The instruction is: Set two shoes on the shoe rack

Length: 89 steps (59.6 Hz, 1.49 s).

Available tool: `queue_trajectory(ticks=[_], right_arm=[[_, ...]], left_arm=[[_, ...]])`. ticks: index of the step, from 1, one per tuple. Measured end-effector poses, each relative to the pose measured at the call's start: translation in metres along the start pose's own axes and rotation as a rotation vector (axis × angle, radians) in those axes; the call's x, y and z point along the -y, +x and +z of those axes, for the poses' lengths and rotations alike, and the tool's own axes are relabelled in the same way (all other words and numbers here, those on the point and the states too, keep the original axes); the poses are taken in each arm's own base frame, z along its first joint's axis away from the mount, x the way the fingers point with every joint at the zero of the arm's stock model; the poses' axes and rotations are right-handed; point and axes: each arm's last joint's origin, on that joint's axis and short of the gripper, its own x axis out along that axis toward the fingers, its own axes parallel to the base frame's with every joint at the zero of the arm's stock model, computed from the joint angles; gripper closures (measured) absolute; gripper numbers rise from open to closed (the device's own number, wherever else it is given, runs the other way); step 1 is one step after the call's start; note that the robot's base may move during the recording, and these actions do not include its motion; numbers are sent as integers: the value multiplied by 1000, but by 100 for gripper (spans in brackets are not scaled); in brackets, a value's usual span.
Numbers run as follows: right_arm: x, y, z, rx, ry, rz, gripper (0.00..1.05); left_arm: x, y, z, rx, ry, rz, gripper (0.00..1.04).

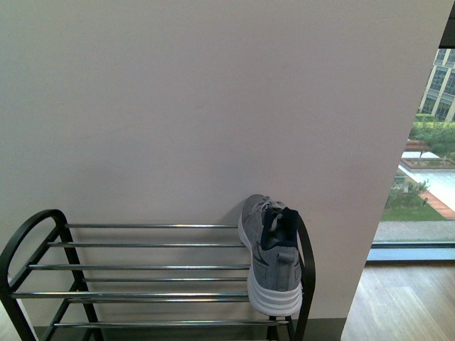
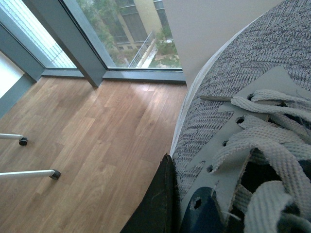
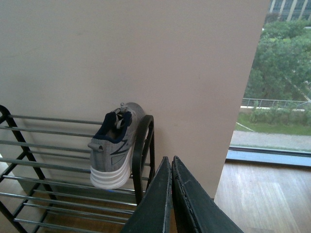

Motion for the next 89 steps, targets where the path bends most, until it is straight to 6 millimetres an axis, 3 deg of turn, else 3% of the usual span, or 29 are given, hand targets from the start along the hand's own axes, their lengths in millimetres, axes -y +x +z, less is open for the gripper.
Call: queue_trajectory(ticks=[89], right_arm=[[0,-40,1,9,0,2,103]], left_arm=[[0,0,0,0,0,1,103]])
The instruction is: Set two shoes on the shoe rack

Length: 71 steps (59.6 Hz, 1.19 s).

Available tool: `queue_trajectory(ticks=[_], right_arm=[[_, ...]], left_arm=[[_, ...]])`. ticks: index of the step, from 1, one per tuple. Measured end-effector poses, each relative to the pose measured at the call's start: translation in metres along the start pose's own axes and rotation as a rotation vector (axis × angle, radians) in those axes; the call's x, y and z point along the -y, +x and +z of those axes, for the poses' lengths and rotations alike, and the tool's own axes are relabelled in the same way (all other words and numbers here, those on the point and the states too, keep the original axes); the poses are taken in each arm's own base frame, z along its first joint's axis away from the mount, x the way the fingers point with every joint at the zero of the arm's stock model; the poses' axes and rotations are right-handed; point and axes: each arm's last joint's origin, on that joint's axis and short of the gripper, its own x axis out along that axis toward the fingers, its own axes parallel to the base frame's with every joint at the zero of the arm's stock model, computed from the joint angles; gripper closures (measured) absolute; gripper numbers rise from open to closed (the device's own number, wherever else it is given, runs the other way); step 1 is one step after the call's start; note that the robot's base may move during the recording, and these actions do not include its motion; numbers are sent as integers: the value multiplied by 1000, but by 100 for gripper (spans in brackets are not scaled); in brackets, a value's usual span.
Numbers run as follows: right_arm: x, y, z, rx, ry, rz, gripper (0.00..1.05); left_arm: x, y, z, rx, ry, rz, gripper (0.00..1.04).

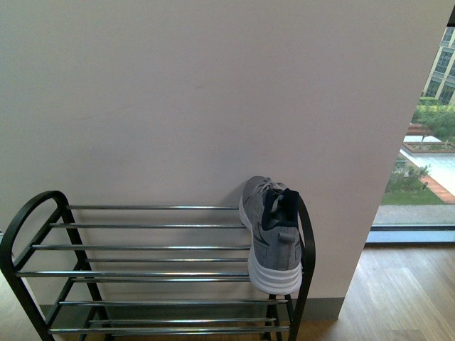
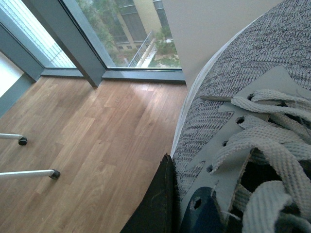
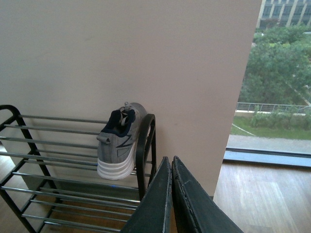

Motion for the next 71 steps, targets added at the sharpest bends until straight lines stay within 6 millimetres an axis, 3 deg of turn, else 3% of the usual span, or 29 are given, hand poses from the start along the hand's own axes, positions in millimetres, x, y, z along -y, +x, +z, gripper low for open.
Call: queue_trajectory(ticks=[7,27,40,54,59,64,71], right_arm=[[0,0,0,0,-1,0,102],[0,0,0,0,-1,0,42],[0,0,0,0,-1,0,10],[0,0,0,1,-2,-3,9],[0,0,0,2,-2,1,9],[0,0,0,1,-2,0,9],[0,0,0,1,-2,0,9]], left_arm=[[0,0,0,0,0,-1,103],[0,0,0,0,0,-1,103],[0,0,0,0,0,-1,103],[2,1,-1,10,-27,-43,103],[28,17,18,67,-323,-313,103],[73,43,45,-77,-518,-503,103],[110,66,54,-233,-597,-566,103]])
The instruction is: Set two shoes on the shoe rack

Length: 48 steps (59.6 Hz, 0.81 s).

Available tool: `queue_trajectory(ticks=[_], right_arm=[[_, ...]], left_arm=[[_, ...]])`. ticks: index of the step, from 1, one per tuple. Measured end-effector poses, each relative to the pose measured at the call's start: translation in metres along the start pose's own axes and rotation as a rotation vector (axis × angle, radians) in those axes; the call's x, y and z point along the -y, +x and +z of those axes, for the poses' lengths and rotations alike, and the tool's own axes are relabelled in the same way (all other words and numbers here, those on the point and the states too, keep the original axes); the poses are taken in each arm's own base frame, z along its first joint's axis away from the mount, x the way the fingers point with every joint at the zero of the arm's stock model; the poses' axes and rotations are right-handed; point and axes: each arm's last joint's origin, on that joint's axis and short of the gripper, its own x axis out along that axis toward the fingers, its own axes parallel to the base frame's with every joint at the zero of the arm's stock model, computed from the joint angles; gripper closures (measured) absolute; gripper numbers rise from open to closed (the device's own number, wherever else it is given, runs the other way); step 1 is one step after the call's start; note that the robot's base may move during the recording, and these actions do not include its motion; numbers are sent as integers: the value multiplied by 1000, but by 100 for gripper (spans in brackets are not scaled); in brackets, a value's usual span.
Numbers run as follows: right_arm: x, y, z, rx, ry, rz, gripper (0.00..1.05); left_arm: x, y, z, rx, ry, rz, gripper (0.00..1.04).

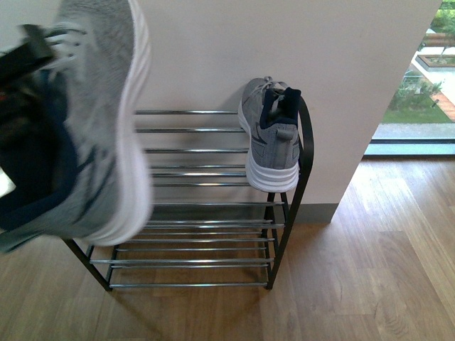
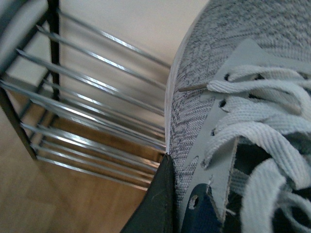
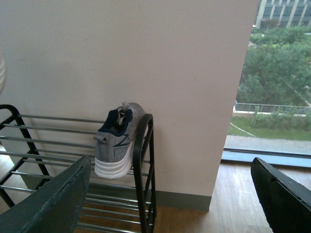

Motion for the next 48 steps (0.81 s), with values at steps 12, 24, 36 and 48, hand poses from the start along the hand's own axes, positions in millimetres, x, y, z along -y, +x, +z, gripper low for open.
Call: queue_trajectory(ticks=[12,24,36,48], right_arm=[[0,0,0,0,0,0,9],[0,0,0,0,0,0,9],[0,0,0,0,0,0,9],[0,0,0,0,0,0,9]], left_arm=[[20,65,-1,-126,-96,47,103],[29,117,-4,-208,-94,64,103],[45,152,-8,-246,-96,50,103],[62,191,-16,-282,-66,28,103]])
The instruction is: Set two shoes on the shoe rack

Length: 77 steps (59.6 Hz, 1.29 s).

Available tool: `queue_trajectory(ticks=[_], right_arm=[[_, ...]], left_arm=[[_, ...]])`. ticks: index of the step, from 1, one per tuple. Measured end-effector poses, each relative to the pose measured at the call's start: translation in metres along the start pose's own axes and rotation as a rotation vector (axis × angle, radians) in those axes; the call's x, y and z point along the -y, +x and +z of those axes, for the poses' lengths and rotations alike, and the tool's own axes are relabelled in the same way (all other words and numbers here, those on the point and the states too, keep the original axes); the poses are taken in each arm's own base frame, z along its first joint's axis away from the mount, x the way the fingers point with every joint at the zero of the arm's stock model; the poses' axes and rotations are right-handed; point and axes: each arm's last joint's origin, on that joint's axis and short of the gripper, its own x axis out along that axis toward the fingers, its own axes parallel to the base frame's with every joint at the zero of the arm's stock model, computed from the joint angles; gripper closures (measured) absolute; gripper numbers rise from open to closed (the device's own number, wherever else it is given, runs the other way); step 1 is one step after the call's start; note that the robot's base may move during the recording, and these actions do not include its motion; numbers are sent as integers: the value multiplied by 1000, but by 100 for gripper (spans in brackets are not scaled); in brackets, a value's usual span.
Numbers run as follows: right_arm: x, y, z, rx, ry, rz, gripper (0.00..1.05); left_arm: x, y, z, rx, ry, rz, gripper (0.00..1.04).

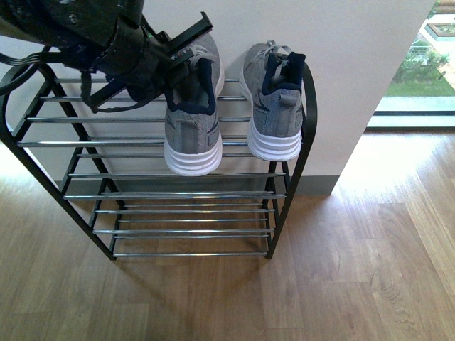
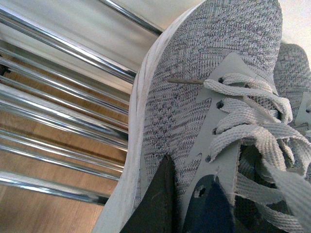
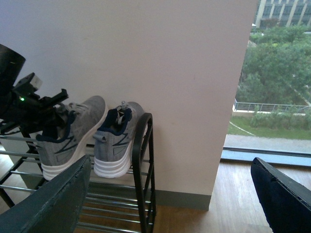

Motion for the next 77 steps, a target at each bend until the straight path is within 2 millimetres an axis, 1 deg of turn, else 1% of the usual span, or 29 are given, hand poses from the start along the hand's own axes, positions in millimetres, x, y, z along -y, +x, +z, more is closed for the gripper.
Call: queue_trajectory(ticks=[6,11,16,25,36,38,42,43,53,54,55,57,61,66,67,68,69,72,75,77], right_arm=[[0,0,0,0,0,0,9],[0,0,0,0,0,1,9],[0,0,0,0,0,0,9],[0,0,0,0,0,0,9],[0,0,0,0,0,0,9],[0,0,0,0,0,0,9],[0,0,0,0,0,0,9],[0,0,0,0,0,0,9],[0,0,0,0,0,0,9],[0,0,0,0,0,0,9],[0,0,0,0,0,0,9],[0,0,0,0,0,0,9],[0,0,0,0,0,0,9],[0,0,0,0,0,0,9],[0,0,0,0,0,0,9],[0,0,0,0,0,0,9],[0,0,0,0,0,0,9],[0,0,0,0,0,0,9],[0,0,0,0,0,0,9],[0,0,0,0,0,0,9]], left_arm=[[7,14,-3,-15,25,2,103],[13,23,0,-24,37,-1,103],[16,29,1,-23,36,2,103],[19,34,4,-25,37,10,103],[21,35,2,-29,38,4,102],[22,35,2,-28,35,-3,98],[25,35,3,-33,26,-61,81],[25,35,4,-33,26,-63,80],[28,26,3,-44,21,-92,54],[28,23,4,-46,20,-96,49],[28,22,4,-47,20,-97,48],[29,18,5,-52,21,-103,43],[29,2,11,-54,24,-106,25],[30,-15,21,-42,32,-101,10],[30,-16,21,-42,33,-100,10],[31,-22,25,-37,39,-92,8],[31,-23,25,-36,41,-90,8],[32,-36,32,-7,54,-83,10],[33,-47,38,29,78,-72,10],[32,-51,39,66,105,-59,10]])
